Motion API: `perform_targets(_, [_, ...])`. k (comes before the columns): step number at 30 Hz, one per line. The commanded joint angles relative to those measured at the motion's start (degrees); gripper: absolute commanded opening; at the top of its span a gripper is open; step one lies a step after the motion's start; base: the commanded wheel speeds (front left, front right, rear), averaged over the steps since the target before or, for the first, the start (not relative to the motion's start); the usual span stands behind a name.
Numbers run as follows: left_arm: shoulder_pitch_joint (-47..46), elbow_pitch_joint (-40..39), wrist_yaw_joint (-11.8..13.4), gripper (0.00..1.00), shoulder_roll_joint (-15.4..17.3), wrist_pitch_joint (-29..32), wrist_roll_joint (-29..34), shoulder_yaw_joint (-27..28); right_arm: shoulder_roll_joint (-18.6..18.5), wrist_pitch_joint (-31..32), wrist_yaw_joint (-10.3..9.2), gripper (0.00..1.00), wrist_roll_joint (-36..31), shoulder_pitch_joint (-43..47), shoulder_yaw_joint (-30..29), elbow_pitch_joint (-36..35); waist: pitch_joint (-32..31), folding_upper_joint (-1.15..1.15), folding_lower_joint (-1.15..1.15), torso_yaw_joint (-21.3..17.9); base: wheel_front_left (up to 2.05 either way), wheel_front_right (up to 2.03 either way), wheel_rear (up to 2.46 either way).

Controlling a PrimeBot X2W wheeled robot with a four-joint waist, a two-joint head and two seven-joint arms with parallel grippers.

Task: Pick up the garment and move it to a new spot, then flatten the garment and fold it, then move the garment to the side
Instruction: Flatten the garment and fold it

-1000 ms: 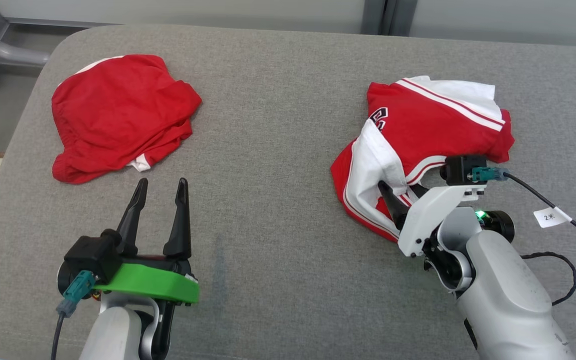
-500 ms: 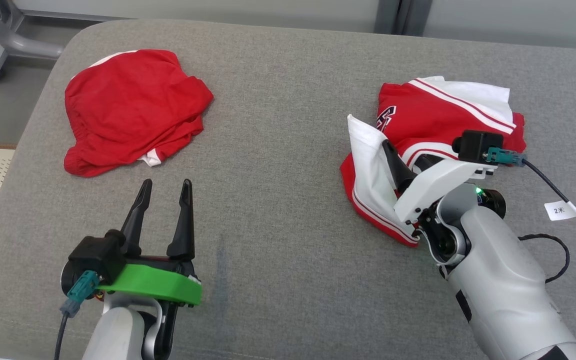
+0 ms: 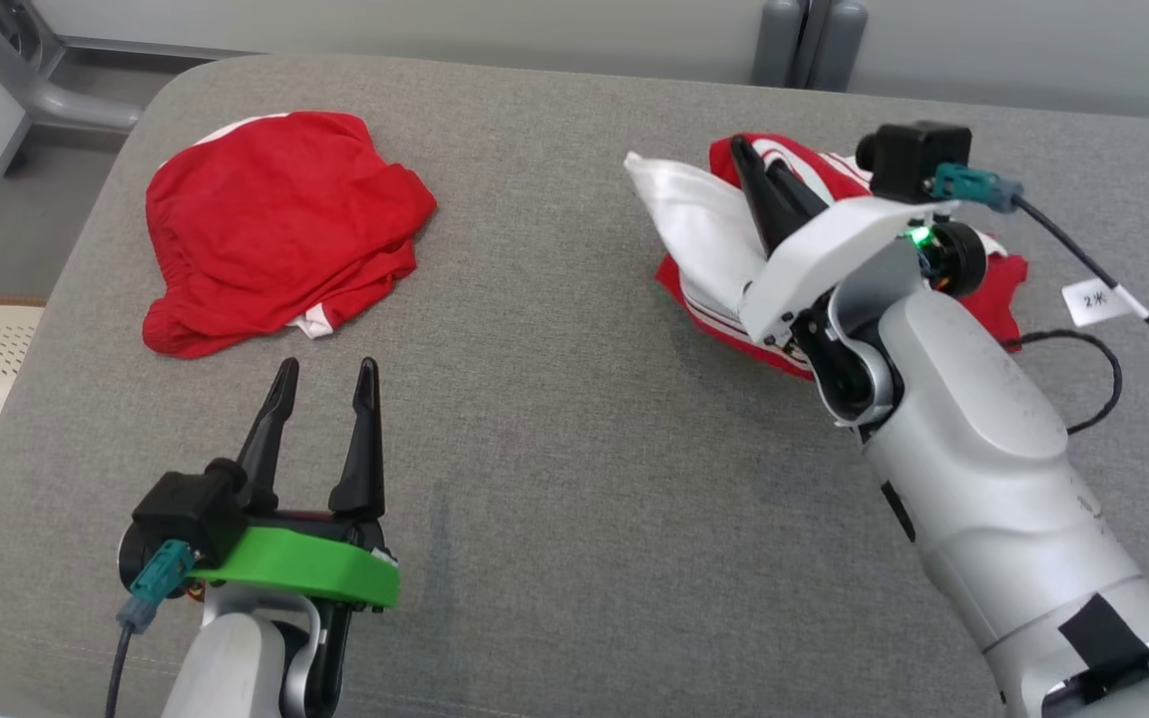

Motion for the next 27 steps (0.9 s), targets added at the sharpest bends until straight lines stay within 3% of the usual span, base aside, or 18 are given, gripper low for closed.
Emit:
perform_targets(1, [-0.3,-0.1,-0.3,1.0,-0.1,0.0,-0.1,0.1,-0.3,0.7,0.0,0.0,0.7,-2.0,1.0,-0.9,0.0,0.0,0.0,0.2,0.0,0.0,0.0])
perform_targets(6, [-0.9,-0.6,-0.3,1.0,-0.2,0.0,-0.2,0.0,-1.4,3.6,0.0,0.0,4.9,-8.0,6.4,-5.0,0.6,0.0,0.0,0.7,0.0,0.0,0.0])
perform_targets(15, [-0.9,-0.6,-0.3,1.0,-0.4,0.0,-0.1,0.5,-6.2,0.9,0.0,0.0,14.9,-16.7,11.3,-12.6,0.5,0.0,0.0,0.9,0.0,0.0,0.0])
perform_targets(20, [-0.2,-0.5,-0.3,1.0,-0.5,0.0,0.2,0.5,-12.1,5.8,-0.01,0.0,16.2,-11.9,13.5,-10.1,-0.2,0.0,0.0,0.5,0.0,0.0,0.0])
perform_targets(27, [0.3,-0.5,-0.3,1.0,-0.3,0.0,0.1,-0.3,-21.9,11.1,-0.01,0.0,10.5,-3.8,13.9,-2.4,0.2,0.0,0.0,-0.5,0.0,0.0,0.0])
